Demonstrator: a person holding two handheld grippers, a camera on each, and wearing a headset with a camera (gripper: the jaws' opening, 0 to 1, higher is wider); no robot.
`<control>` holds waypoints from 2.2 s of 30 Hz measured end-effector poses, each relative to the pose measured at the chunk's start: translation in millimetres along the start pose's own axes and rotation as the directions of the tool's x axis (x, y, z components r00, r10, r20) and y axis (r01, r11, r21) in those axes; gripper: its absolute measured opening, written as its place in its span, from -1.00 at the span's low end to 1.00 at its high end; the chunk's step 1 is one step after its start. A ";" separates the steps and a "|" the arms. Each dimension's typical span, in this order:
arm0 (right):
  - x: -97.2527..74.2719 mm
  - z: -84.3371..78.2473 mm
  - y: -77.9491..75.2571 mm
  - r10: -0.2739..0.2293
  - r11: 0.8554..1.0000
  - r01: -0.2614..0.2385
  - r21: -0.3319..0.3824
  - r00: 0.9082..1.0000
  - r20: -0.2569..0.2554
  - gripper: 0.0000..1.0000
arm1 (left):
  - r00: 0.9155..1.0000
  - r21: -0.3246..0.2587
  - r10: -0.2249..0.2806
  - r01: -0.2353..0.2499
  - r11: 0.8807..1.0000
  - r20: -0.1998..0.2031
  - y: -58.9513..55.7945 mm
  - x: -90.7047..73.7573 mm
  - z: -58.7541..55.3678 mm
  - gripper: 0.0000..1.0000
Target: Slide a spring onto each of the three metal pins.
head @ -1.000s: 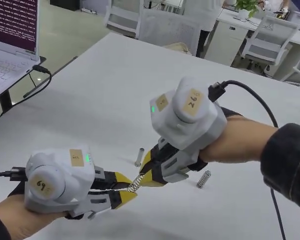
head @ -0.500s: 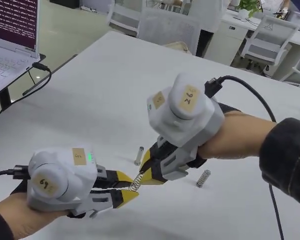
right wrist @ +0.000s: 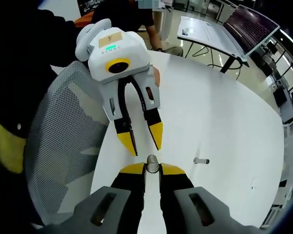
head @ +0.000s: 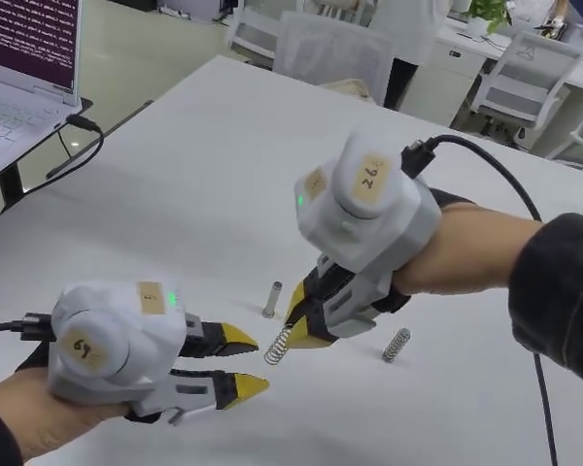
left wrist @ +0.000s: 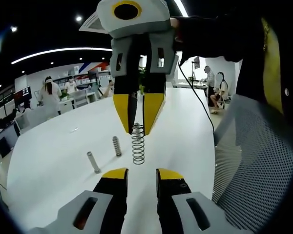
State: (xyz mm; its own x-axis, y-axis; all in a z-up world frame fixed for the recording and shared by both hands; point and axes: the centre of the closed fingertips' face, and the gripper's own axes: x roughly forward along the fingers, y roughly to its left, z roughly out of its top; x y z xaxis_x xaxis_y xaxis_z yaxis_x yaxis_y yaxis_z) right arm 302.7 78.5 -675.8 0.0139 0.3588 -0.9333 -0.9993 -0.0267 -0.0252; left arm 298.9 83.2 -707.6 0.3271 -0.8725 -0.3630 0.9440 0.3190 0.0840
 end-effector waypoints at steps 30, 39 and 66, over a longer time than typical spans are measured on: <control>-20.7 -3.9 -60.2 -0.050 0.999 0.051 0.018 0.997 -0.061 -0.85 | 0.996 -0.123 0.079 -0.075 0.990 0.034 15.5 -15.3 -9.6 0.33; -17.0 -6.5 -81.3 -0.084 0.996 0.086 0.022 0.994 -0.071 -0.85 | 0.996 -0.138 0.081 -0.076 0.987 0.027 15.7 -15.0 -12.5 0.45; 14.7 -19.3 -108.8 -0.073 0.996 0.078 0.043 0.991 -0.112 -0.85 | 0.997 -0.151 0.082 -0.081 0.985 0.004 17.5 -15.6 -23.6 0.55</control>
State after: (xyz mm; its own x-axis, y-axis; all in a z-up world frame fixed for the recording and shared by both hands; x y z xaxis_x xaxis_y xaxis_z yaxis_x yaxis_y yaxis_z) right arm 412.3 68.6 -693.7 0.0907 0.2528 -0.9633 -0.9957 0.0420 -0.0828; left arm 309.4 111.1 -722.4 0.4039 -0.8448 -0.3510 0.8972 0.4407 -0.0282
